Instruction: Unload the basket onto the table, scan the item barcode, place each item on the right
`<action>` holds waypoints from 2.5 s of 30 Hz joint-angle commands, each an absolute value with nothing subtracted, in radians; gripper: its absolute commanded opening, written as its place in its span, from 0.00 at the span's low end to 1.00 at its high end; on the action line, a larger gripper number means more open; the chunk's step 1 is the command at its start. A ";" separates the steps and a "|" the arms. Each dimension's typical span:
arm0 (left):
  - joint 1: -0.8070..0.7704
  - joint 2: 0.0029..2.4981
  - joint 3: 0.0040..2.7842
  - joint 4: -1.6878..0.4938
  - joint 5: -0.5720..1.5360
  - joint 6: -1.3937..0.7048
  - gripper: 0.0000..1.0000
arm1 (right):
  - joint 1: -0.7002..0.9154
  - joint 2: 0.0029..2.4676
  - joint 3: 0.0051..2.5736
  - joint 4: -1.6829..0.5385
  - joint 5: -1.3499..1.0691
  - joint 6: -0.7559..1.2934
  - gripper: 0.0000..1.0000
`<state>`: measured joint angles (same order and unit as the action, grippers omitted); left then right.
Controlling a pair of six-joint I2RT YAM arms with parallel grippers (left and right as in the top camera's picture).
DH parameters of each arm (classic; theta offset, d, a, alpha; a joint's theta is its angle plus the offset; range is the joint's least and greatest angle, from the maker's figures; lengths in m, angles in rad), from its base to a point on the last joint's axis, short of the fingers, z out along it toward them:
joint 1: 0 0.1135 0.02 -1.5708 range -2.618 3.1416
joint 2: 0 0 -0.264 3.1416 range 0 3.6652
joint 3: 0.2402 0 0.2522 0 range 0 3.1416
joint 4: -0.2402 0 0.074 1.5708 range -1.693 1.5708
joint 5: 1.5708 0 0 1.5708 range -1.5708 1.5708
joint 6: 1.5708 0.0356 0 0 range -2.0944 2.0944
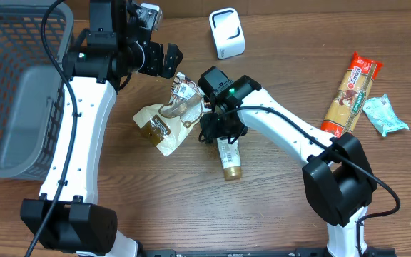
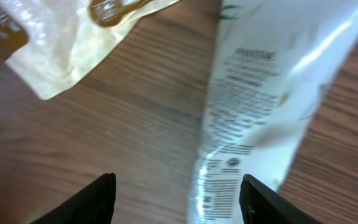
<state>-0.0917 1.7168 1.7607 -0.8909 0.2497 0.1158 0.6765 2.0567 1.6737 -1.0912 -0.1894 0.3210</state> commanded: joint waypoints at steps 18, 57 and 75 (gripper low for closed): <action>-0.099 1.702 1.770 -0.887 0.252 0.135 1.00 | 0.734 2.022 1.546 -1.161 -0.164 0.366 0.69; -0.099 1.702 1.770 -0.887 0.252 0.135 1.00 | 0.366 2.022 1.329 -0.686 -0.291 0.973 0.50; -0.099 1.702 1.770 -0.887 0.252 0.135 1.00 | 0.402 2.019 1.607 -1.052 -0.249 0.246 0.07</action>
